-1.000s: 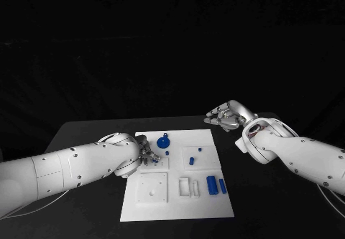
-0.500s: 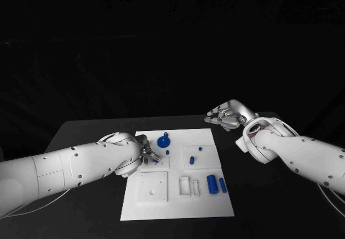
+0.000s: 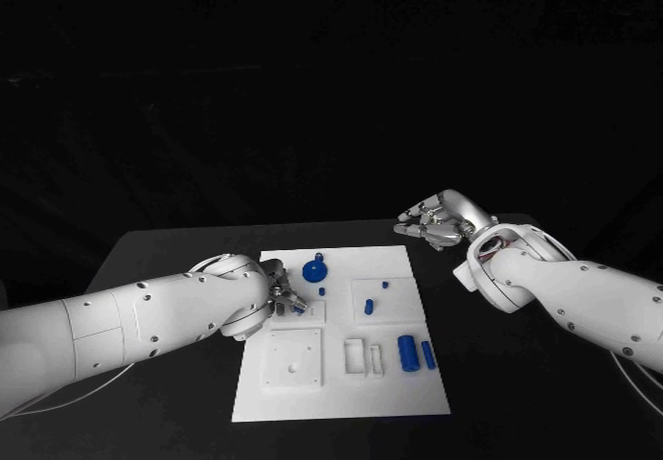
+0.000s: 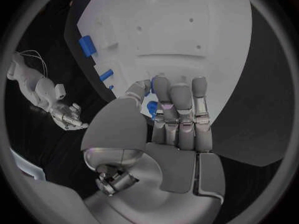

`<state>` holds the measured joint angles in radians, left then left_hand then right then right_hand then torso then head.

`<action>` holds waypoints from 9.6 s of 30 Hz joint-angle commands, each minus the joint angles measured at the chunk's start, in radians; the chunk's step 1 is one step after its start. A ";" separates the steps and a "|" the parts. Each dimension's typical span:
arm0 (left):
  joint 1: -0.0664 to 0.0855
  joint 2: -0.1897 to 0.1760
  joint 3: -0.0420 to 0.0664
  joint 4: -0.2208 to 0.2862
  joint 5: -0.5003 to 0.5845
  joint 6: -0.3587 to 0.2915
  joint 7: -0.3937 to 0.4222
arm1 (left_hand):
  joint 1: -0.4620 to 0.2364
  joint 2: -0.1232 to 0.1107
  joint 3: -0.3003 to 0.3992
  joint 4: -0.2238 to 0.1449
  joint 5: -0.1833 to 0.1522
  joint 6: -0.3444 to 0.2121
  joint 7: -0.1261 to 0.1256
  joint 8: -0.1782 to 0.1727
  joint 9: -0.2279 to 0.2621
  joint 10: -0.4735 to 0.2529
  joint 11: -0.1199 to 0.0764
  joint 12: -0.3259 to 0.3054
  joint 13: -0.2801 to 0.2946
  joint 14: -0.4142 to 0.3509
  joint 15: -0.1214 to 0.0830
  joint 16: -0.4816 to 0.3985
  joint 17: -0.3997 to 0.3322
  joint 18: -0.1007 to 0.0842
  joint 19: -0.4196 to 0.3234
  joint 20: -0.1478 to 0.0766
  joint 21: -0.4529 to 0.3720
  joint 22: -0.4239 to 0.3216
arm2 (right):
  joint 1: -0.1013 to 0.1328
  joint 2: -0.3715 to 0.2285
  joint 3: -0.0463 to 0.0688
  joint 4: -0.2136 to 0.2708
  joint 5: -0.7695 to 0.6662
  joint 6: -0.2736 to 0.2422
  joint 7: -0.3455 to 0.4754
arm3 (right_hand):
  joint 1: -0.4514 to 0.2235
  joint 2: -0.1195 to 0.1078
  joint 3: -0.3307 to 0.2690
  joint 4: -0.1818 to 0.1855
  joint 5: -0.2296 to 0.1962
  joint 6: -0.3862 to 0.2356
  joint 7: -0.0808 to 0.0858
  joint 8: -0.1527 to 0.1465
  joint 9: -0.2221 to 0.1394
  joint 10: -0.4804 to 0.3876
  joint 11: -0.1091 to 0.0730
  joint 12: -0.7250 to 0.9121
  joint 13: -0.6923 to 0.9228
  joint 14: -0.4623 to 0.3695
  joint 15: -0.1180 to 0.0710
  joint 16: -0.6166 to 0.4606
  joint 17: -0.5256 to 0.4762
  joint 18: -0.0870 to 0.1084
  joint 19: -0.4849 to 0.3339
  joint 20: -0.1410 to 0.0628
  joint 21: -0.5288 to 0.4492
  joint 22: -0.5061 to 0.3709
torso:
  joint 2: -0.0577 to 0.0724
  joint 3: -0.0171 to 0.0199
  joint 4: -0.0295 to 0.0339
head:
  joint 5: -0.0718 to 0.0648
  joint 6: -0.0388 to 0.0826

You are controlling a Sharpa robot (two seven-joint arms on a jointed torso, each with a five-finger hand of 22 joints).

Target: Assemble the parts on the task board

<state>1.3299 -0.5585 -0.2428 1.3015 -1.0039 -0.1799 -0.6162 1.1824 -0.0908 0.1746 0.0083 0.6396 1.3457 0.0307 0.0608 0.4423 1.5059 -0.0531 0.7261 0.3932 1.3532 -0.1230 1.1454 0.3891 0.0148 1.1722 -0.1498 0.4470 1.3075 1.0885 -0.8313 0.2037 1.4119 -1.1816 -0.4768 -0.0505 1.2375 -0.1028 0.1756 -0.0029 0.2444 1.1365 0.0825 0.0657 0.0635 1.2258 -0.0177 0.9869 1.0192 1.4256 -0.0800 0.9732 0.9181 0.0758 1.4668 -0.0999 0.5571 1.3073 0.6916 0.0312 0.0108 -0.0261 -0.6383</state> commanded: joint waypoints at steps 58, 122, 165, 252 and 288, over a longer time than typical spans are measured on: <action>-0.009 0.004 0.000 -0.009 -0.031 0.063 0.003 | -0.008 0.017 0.158 -0.159 -0.032 0.084 -0.063 0.007 -0.010 0.008 -0.042 0.010 0.006 0.007 -0.011 0.005 0.002 -0.012 -0.003 0.008 -0.003 0.019 | 0.000 0.003 0.001 -0.006 -0.009 0.010 0.010 | 0.004 0.003 -0.005 0.000 0.019 0.006 -0.006 -0.004 0.000 -0.006 -0.001 -0.002 -0.002 -0.005 -0.003 -0.002 0.001 0.009 0.006 -0.001 -0.006 0.061 | 0.000 0.0012 -0.0015 | 0.005 0.000; -0.014 0.014 0.001 -0.054 -0.051 0.042 0.017 | -0.021 -0.109 0.026 0.270 -0.574 0.113 -0.073 0.006 -0.023 0.008 -0.037 0.017 -0.011 0.000 -0.004 0.007 -0.021 -0.015 0.037 0.030 -0.110 0.019 | 0.000 0.002 0.001 -0.009 -0.006 0.006 0.013 | -0.002 -0.001 -0.016 0.015 0.037 0.001 -0.005 -0.004 0.000 -0.006 -0.001 -0.003 -0.003 -0.005 -0.003 -0.003 0.000 0.009 0.007 -0.001 -0.007 0.061 | 0.000 -0.0003 -0.0003 | -0.009 0.006; 0.109 0.014 0.049 -0.259 0.151 0.119 0.101 | 0.023 0.018 -0.243 0.162 -0.402 -0.140 0.011 0.004 -0.255 -0.004 0.011 -0.346 -0.089 -0.049 0.035 -0.107 -0.116 -0.015 0.048 0.052 -0.296 -0.001 | 0.000 0.008 0.001 -0.025 -0.001 0.005 0.016 | 0.002 -0.003 -0.024 0.022 0.051 -0.010 -0.002 -0.004 0.000 -0.006 0.001 -0.005 -0.005 -0.004 -0.002 -0.002 0.000 0.010 0.007 0.000 -0.007 0.061 | 0.011 -0.0030 -0.0062 | 0.000 0.018; 0.081 0.186 0.028 -0.549 0.109 0.384 0.179 | 0.072 0.215 -0.271 0.078 -0.416 -0.196 0.027 0.004 -0.323 -0.030 0.029 -0.362 -0.080 -0.084 0.039 -0.025 -0.110 -0.015 0.041 0.056 -0.297 0.021 | 0.000 0.025 0.001 -0.021 -0.005 0.007 0.014 | 0.005 -0.002 -0.023 0.024 0.060 -0.014 0.000 -0.004 0.000 -0.004 0.001 -0.002 -0.003 -0.003 -0.001 0.001 0.003 0.010 0.007 0.001 -0.004 0.062 | 0.047 -0.0145 -0.0196 | 0.000 0.034; 0.080 0.182 0.028 -0.538 0.118 0.347 0.176 | 0.144 0.235 -0.190 -0.088 -0.195 -0.088 -0.009 0.009 -0.160 0.003 0.010 -0.360 -0.099 -0.062 0.020 0.009 -0.085 -0.015 0.026 0.036 -0.202 0.023 | 0.000 0.028 0.001 -0.024 -0.005 0.008 0.015 | 0.002 -0.003 -0.020 0.024 0.063 -0.013 -0.001 -0.004 0.000 -0.004 0.001 -0.002 -0.002 -0.003 -0.002 0.001 0.004 0.010 0.007 0.001 -0.002 0.062 | 0.048 -0.0138 -0.0205 | 0.000 0.041</action>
<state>1.4119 -0.3770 -0.2138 0.7584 -0.8906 0.1873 -0.4411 1.3456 0.1547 -0.0640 -0.0265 0.4333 1.2090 0.0614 0.0658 0.1513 1.4686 -0.0341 0.3609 0.2932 1.2904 -0.0964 1.1507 0.3017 0.0150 1.2039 -0.1110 0.2389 1.3075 1.0884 -0.8038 0.2040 1.3871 -1.1805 -0.4756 -0.0447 1.2375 -0.1028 0.1535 0.0192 0.3030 1.1298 0.0821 0.0657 0.0635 1.2259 -0.0176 0.9869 1.0154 1.4256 -0.0800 0.9734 0.9209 0.0758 1.4668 -0.0999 0.5533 1.3075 0.7396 0.0172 -0.0088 -0.0258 -0.5982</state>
